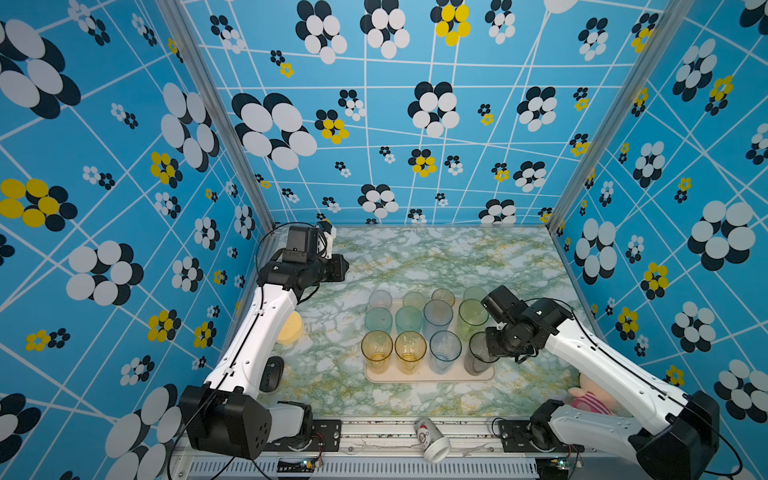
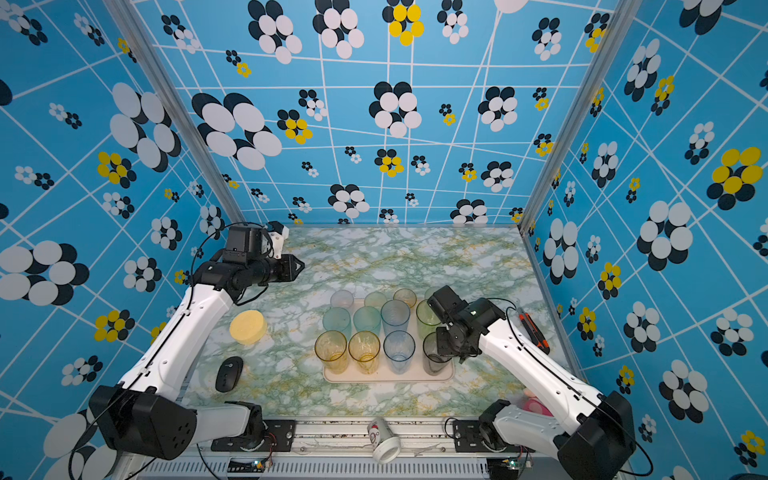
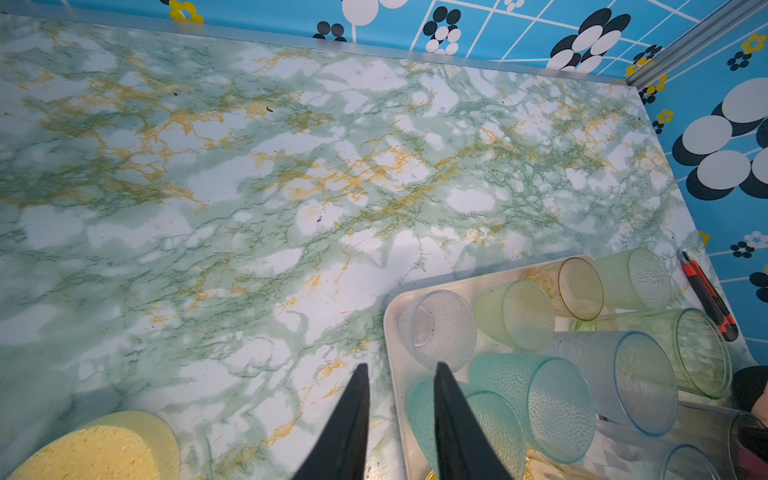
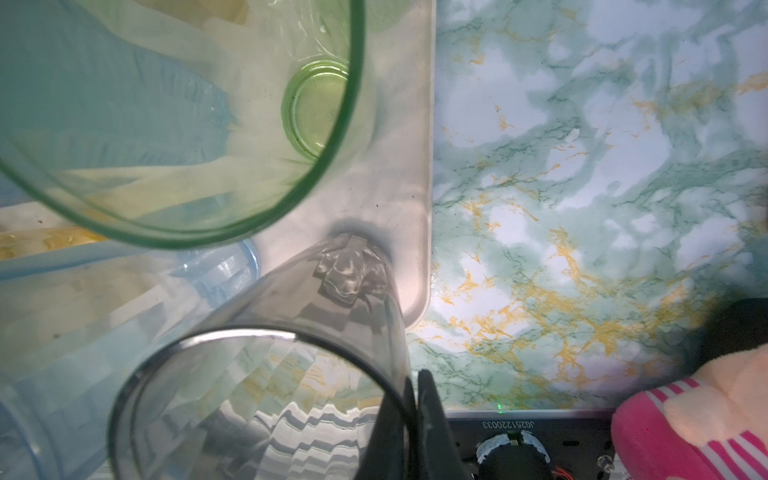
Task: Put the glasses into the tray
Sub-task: 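Lower the grey cup onto the tray by the green cup, open right gripper, then raise and withdraw the right gripper from the tray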
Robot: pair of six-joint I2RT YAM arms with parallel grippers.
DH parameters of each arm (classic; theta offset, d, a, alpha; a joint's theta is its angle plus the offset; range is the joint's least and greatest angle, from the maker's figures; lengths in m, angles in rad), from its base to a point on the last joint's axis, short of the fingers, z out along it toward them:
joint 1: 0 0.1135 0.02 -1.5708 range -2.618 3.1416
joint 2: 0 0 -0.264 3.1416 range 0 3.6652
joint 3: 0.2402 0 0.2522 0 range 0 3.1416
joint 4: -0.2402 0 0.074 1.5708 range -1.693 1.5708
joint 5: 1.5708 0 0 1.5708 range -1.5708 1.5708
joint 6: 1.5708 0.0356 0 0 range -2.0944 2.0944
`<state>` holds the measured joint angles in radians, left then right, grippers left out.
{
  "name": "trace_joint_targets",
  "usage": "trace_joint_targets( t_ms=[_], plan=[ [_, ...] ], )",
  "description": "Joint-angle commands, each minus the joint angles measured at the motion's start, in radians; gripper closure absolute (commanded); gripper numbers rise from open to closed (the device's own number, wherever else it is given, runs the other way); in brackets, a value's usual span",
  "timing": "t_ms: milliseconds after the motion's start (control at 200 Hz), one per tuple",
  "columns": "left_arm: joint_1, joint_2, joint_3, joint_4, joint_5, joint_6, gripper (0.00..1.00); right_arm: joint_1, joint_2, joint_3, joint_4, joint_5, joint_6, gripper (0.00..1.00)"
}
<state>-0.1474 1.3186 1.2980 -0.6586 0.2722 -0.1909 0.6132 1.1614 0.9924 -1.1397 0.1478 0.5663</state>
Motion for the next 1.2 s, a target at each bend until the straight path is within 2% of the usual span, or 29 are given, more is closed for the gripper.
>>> trace_joint_targets(
  t_ms=[0, 240, 825, 1195],
  plan=[
    [0.011, 0.005, -0.016, 0.009, 0.019, 0.012, 0.71, 0.006, 0.000, 0.000, -0.002, 0.006, 0.021, 0.92],
    [0.012, 0.003, -0.016, 0.007, 0.019, 0.012, 0.71, 0.007, -0.005, 0.004, -0.003, 0.003, 0.023, 0.83],
    [0.011, -0.013, -0.035, 0.022, 0.010, 0.016, 0.71, 0.005, -0.038, 0.041, -0.008, 0.016, 0.025, 0.68],
    [0.023, -0.076, -0.115, 0.122, -0.022, 0.025, 0.67, 0.002, -0.068, 0.138, -0.012, 0.125, -0.014, 0.56]
  ],
)
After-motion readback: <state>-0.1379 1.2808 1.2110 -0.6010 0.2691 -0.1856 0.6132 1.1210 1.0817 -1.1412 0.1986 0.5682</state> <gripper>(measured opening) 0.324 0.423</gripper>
